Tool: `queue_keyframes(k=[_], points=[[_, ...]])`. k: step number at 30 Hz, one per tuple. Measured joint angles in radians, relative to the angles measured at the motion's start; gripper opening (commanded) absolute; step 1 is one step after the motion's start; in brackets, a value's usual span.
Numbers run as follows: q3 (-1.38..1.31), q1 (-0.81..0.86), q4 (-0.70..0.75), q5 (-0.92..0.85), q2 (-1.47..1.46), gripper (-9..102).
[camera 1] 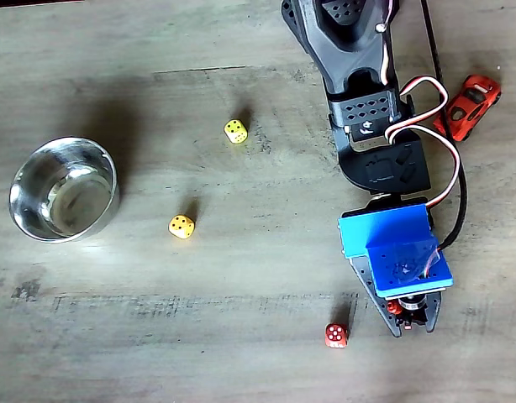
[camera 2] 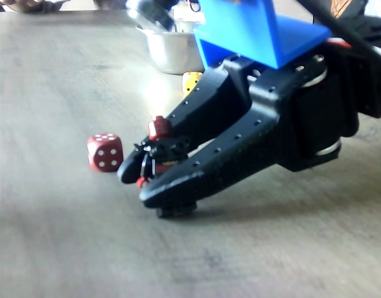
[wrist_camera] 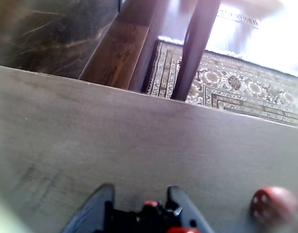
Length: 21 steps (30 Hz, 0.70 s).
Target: Pick up the lego figure and place in bowl
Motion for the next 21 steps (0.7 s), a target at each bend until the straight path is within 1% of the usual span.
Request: queue_keyframes(k=[10,21], points=[[0.000,0.000,0.000,0.002,0.000,5],[0.000,0.000,0.000,0.002,0.000,4]])
